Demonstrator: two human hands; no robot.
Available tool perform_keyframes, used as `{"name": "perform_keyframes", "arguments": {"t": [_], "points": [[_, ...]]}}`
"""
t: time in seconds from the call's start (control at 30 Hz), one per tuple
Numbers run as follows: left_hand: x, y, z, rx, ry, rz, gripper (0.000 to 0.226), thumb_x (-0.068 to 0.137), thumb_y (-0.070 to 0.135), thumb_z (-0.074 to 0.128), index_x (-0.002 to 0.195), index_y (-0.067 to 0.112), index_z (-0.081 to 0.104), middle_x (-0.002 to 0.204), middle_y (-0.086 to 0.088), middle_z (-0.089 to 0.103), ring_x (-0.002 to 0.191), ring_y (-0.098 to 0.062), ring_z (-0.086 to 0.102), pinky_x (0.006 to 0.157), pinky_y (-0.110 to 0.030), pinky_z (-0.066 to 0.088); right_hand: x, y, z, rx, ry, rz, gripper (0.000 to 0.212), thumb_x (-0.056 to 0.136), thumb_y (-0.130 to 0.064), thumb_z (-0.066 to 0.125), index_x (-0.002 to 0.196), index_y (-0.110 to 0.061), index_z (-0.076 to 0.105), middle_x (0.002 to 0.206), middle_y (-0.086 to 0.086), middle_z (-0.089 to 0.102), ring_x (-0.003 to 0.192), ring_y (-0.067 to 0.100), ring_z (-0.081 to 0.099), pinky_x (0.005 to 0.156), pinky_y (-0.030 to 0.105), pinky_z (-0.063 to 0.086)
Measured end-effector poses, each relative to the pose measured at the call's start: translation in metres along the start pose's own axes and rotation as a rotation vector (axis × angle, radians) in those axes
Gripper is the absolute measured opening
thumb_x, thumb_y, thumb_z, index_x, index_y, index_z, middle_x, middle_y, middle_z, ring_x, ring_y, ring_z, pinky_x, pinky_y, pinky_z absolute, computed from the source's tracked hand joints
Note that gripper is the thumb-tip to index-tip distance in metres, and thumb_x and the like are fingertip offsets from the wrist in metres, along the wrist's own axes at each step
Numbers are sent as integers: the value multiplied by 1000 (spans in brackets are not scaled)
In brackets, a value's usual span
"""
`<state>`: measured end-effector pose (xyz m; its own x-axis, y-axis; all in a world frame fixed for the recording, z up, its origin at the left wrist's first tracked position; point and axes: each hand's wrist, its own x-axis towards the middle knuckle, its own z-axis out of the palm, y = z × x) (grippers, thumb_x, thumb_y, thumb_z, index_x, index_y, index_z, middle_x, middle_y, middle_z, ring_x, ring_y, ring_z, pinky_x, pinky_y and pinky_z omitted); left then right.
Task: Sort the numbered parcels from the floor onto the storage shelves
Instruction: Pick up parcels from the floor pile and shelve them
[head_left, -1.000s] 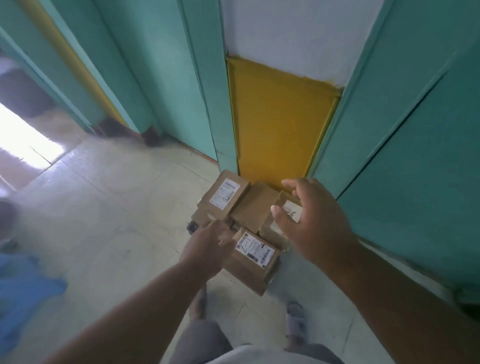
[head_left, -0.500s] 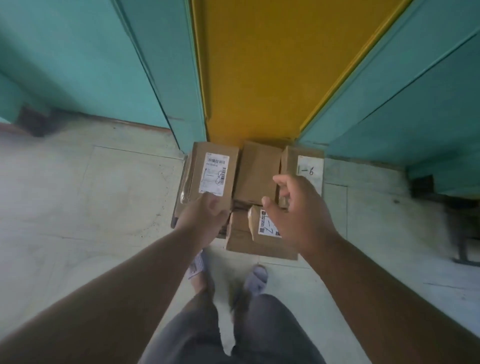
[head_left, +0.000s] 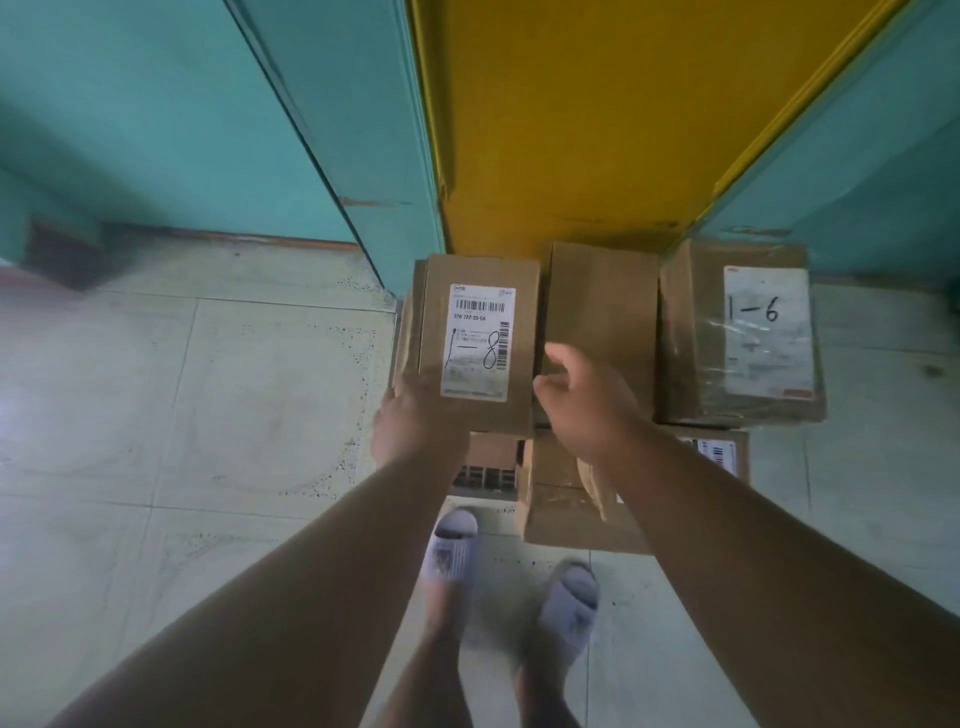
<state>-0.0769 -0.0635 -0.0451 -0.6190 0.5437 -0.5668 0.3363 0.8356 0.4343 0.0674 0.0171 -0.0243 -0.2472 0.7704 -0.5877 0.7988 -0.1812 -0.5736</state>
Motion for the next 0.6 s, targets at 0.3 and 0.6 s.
{"name": "perform_keyframes", "arguments": {"t": [0.3, 0.6], "points": [[-1, -11, -33, -416, -100, -131, 41, 92, 22, 65, 132, 19, 58, 93, 11, 66, 78, -9, 65, 61, -27, 56, -11, -11, 18, 269, 37, 92, 44, 104, -18, 42, 147, -27, 42, 142, -11, 53, 80, -4, 55, 62, 16, 45], [4, -23, -67, -706, -207, -162, 36, 85, 28, 66, 94, 60, 52, 103, 0, 72, 100, -30, 64, 89, -67, 52, -20, 23, 16, -112, 257, -59, 33, 99, -26, 51, 132, -23, 56, 127, 1, 61, 111, 17, 58, 93, 42, 52]]}}
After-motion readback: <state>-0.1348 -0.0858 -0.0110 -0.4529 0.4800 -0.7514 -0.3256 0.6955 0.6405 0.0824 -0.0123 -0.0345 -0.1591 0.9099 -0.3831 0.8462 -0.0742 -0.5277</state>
